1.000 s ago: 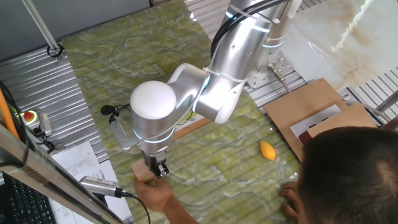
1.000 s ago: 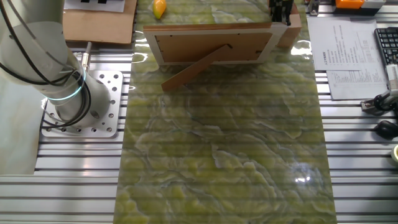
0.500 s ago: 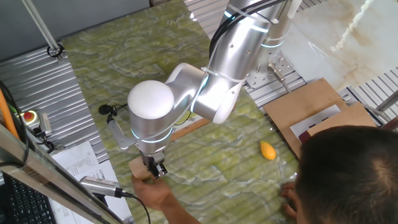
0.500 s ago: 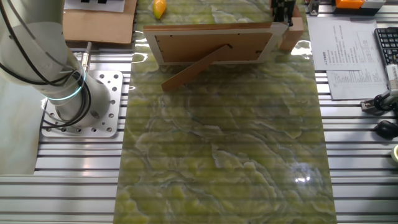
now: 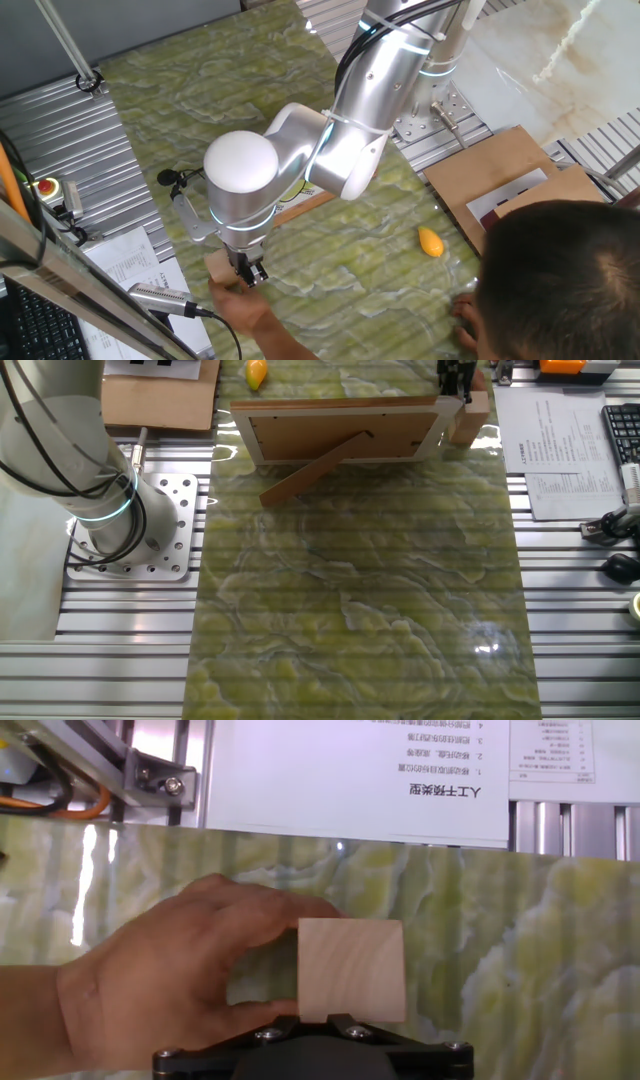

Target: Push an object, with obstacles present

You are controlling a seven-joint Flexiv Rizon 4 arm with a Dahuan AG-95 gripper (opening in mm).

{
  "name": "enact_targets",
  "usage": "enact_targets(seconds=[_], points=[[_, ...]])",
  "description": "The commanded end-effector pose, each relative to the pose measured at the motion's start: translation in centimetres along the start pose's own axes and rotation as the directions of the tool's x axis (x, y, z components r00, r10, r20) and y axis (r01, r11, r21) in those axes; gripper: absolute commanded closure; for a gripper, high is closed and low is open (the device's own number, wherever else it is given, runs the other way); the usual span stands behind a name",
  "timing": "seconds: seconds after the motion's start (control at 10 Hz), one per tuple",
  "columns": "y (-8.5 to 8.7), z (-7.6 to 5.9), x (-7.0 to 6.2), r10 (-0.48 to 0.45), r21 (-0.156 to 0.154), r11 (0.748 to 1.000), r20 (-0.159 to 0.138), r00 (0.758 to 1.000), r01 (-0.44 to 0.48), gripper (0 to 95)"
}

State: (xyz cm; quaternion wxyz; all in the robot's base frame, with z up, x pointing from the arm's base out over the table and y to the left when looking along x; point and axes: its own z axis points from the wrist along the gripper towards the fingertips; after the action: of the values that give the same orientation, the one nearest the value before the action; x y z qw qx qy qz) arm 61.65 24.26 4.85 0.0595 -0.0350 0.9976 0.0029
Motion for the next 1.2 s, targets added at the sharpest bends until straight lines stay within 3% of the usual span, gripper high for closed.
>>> enact_targets(seconds=[0.1, 0.5, 0.9, 1.2], points=[[0.05, 0.03, -0.01, -0.003, -0.002, 1.000, -0.003, 1.000, 0.003, 95.0], [0.05, 0.03, -0.01, 0.026, -0.004, 1.000, -0.054, 0.998, -0.026, 95.0], [0.05, 0.03, -0.01, 0.031, -0.007, 0.999, -0.068, 0.997, -0.031, 95.0], [-0.02, 0.38, -0.18, 0.007, -0.009, 1.000, -0.060, 0.998, -0.007, 95.0]])
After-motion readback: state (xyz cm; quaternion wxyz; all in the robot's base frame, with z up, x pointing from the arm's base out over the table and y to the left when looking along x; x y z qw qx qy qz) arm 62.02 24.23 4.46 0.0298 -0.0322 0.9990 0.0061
